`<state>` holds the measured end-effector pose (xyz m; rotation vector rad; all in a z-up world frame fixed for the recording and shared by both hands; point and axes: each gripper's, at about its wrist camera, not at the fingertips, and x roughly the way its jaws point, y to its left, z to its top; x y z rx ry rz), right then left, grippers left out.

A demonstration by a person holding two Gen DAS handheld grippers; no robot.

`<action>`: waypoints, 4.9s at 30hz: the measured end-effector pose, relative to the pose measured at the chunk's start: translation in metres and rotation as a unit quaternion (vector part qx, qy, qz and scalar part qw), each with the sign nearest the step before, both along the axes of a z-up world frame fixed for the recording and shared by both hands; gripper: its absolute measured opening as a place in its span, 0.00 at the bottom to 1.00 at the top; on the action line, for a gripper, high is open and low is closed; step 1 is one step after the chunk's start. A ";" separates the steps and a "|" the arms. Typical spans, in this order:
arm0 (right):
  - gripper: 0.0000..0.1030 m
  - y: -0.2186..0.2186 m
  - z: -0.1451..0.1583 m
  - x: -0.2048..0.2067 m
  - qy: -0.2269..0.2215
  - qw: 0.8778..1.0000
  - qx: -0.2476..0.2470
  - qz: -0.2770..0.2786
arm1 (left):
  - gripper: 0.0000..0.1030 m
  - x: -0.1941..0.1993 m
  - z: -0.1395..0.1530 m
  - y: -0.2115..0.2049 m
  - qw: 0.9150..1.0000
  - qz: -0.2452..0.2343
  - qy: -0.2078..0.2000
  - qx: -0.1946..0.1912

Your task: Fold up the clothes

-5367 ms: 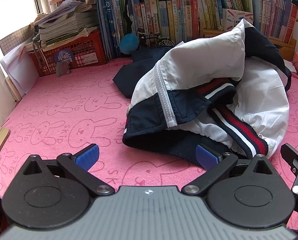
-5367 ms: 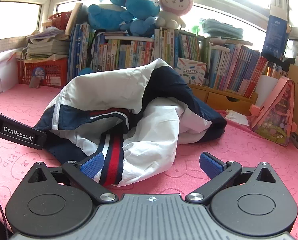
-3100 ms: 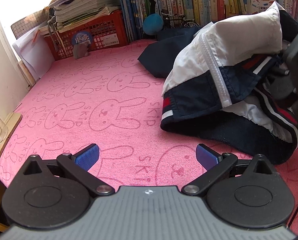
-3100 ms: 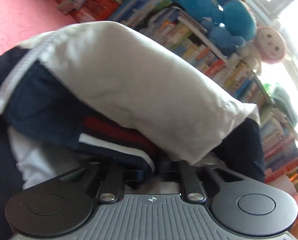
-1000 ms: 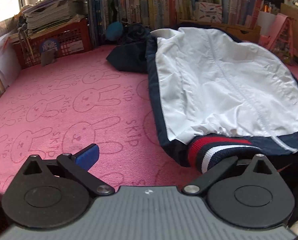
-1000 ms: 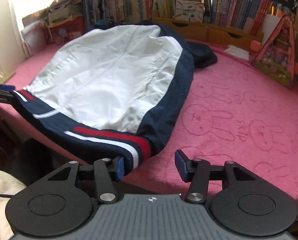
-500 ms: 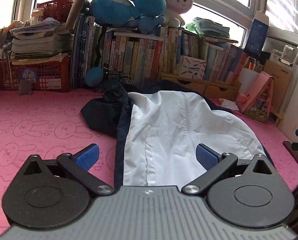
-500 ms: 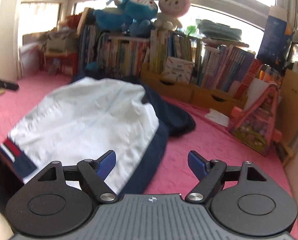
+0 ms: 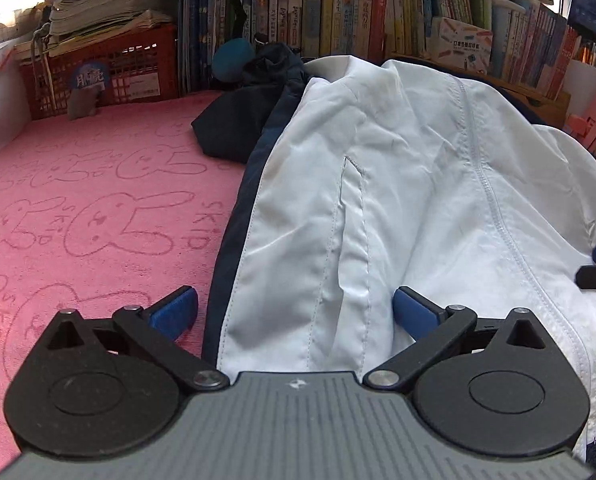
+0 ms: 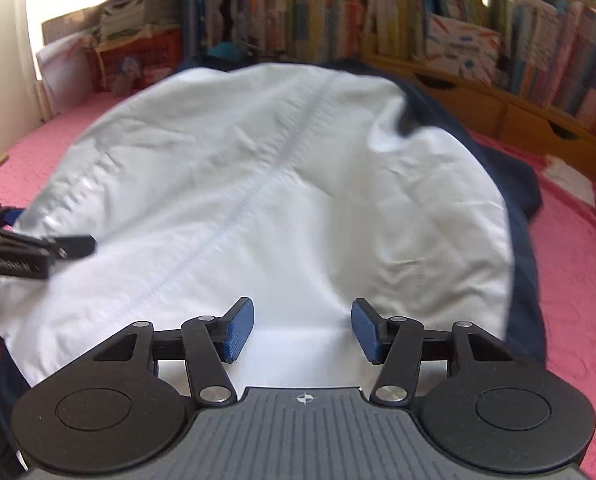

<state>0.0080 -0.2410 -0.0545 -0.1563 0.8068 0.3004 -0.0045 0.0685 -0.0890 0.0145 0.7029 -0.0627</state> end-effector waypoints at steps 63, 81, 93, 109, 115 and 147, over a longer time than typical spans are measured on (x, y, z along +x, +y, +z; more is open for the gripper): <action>0.78 -0.089 0.105 0.122 -0.057 0.968 0.179 -0.168 | 1.00 0.003 0.002 -0.001 1.000 0.008 -0.008 -0.001; 0.29 0.062 0.003 0.122 0.007 0.998 0.035 -0.045 | 1.00 0.012 0.061 0.031 0.989 -0.045 -0.078 -0.119; 0.30 0.046 -0.009 0.077 -0.058 0.993 0.081 -0.058 | 0.92 0.305 0.083 -0.065 0.990 0.035 -0.018 0.135; 0.30 0.026 -0.009 0.081 -0.044 0.985 0.153 -0.072 | 0.01 0.187 0.145 0.014 0.993 -0.053 -0.060 -0.085; 0.30 0.026 -0.009 0.080 -0.046 0.985 0.148 -0.071 | 0.02 0.080 0.064 0.020 0.993 -0.104 0.044 -0.028; 0.37 0.033 -0.014 0.080 -0.049 0.988 0.133 -0.061 | 0.02 0.163 0.137 -0.006 0.996 0.023 -0.080 -0.012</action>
